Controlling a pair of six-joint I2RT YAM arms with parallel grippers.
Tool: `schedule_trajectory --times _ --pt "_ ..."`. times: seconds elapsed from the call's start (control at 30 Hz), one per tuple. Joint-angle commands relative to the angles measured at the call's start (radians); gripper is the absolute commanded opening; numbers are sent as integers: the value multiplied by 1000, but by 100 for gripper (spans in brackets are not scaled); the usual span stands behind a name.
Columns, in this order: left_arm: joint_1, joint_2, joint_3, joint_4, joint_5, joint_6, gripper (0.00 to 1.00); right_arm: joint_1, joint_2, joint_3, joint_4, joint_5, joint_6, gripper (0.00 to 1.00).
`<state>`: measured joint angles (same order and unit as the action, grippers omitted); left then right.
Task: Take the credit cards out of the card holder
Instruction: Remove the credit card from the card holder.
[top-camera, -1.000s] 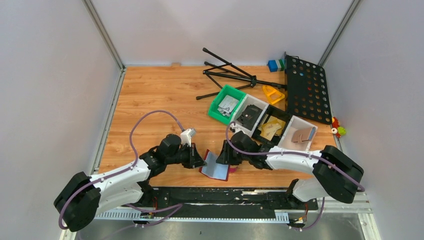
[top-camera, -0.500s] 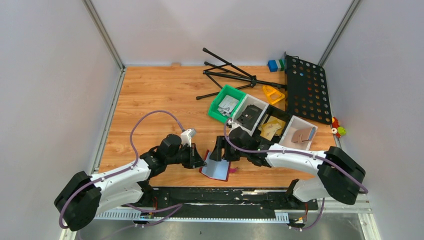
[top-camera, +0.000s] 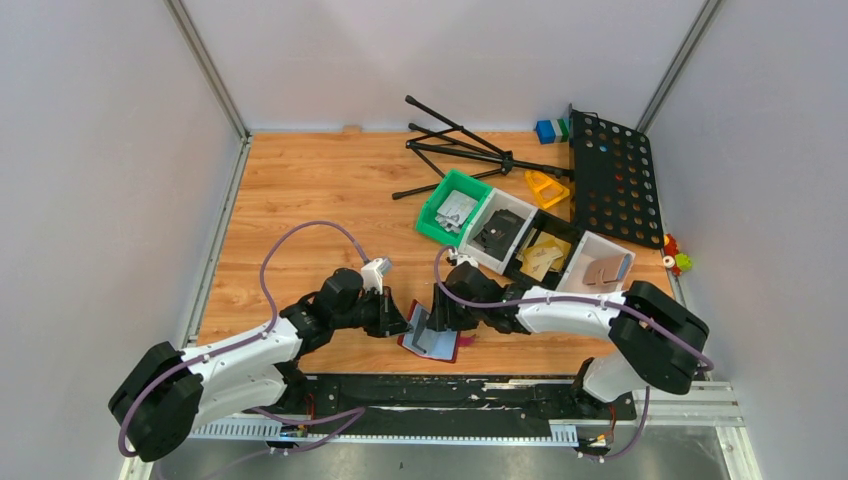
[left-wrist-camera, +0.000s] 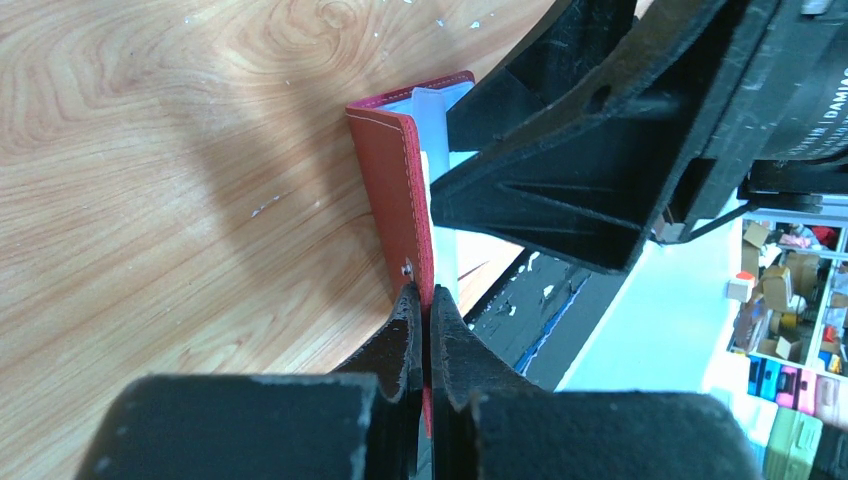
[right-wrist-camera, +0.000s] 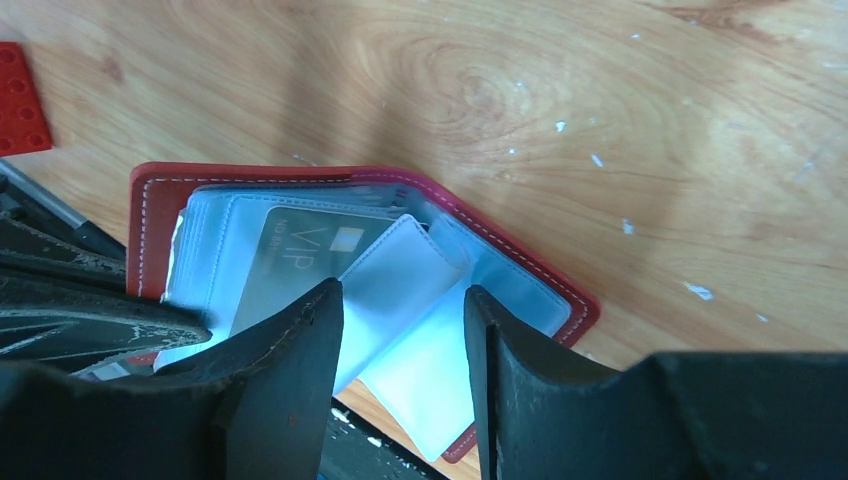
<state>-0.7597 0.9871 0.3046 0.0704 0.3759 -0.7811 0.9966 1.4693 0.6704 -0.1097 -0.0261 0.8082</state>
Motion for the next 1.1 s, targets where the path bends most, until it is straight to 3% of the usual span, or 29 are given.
schedule_trajectory --times 0.0,0.47,0.77,1.07 --pt "-7 -1 41 28 14 14 0 5 -37 -13 -72 94 -38 48" --pt "-7 11 43 14 0 19 6 5 -213 24 -316 233 -133 48" --pt "-10 61 68 -5 -5 40 34 5 -335 29 -287 183 -122 47" --pt "-10 130 74 24 -1 48 39 5 -322 -70 -77 -16 -50 35"
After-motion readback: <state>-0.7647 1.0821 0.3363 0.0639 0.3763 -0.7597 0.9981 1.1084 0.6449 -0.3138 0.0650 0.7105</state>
